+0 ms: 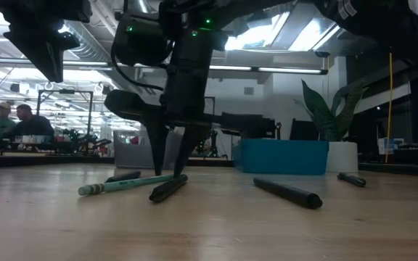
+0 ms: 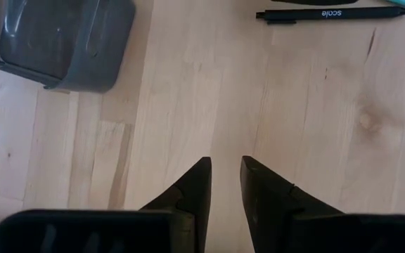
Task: Sort pens & pencils
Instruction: Put the light blue pencil into the blue bin
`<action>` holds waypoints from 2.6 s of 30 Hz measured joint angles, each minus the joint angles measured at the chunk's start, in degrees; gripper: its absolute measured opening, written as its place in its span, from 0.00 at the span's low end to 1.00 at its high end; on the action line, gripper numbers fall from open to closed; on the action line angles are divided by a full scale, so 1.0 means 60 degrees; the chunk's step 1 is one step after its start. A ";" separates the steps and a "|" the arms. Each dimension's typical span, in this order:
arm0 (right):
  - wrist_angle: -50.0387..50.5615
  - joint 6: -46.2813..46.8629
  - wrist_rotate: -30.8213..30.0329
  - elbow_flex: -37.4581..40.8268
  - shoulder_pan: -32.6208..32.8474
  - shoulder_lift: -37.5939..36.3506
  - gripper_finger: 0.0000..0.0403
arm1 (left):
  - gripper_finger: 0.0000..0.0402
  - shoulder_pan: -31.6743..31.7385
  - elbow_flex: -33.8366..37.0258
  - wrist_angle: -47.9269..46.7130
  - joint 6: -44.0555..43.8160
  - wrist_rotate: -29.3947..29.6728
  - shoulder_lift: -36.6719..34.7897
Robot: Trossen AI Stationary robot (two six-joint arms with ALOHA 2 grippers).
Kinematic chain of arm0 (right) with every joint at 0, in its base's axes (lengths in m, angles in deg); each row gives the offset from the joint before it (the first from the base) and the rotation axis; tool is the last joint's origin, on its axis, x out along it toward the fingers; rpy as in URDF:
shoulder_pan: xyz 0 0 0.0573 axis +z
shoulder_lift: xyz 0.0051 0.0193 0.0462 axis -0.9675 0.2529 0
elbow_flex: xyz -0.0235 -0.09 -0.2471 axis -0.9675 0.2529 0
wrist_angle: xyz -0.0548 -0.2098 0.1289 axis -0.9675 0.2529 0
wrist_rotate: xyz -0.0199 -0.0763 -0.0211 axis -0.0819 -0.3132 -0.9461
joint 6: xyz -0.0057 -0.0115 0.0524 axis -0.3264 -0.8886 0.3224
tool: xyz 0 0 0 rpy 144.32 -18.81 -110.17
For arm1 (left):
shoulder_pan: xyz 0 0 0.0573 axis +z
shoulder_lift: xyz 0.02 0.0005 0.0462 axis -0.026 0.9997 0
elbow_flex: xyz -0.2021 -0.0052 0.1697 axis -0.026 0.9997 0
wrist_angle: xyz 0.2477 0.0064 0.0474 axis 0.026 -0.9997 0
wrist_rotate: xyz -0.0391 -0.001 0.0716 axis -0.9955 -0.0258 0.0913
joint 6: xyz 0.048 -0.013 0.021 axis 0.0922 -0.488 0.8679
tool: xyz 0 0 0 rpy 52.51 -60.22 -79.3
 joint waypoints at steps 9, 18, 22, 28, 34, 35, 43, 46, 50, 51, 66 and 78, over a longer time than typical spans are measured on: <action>-0.0006 -0.0007 0.0015 0.0004 0.0004 0.0026 0.26 | 0.18 0.0000 -0.0003 0.0000 0.0189 0.0004 -0.0003; 0.0016 -0.0004 0.0034 0.0017 0.0004 0.0036 0.24 | 0.18 0.0000 -0.0002 0.0038 0.0200 0.0002 -0.0002; 0.0072 -0.0015 0.0041 0.0025 0.0007 0.0036 0.18 | 0.18 0.0000 0.0000 0.0040 0.0200 0.0002 -0.0002; 0.0047 -0.0219 0.0042 0.0029 0.0011 0.0036 0.06 | 0.18 0.0000 -0.0003 0.0044 0.0200 0.0003 -0.0003; -0.0097 -0.0281 0.0008 0.0025 0.0018 0.0036 0.04 | 0.18 0.0000 -0.0003 0.0084 0.0200 0.0004 -0.0001; -0.0097 -0.0281 0.0008 0.0025 0.0018 0.0036 0.04 | 0.18 0.0001 0.0000 0.0084 0.0200 0.0004 0.0000; -0.0113 -0.0455 0.0004 0.0025 -0.0022 0.0036 0.03 | 0.18 0.0000 -0.0002 0.0084 0.0200 0.0002 -0.0001; -0.0208 -0.0456 0.0002 0.0025 -0.0040 0.0036 0.03 | 0.18 0.0000 0.0000 0.0084 0.0200 0.0002 0.0000; -0.0152 -0.0504 -0.0014 -0.0125 -0.0041 0.0059 0.03 | 0.18 0.0001 -0.0001 0.0081 0.0200 0.0004 0.0000; -0.0134 -0.0524 -0.0057 -0.0171 -0.0043 0.0062 0.02 | 0.18 0.0003 0.0000 0.0084 0.0200 0.0000 0.0000; 0.0941 -0.0943 -0.0418 -0.0772 -0.0097 0.0142 0.00 | 0.18 0.0003 -0.0001 0.0084 0.0197 0.0000 0.0000; 0.0849 -0.1027 -0.0385 -0.0783 -0.0177 0.0127 0.01 | 0.18 0.0004 0.0000 0.0081 0.0197 0.0000 0.0000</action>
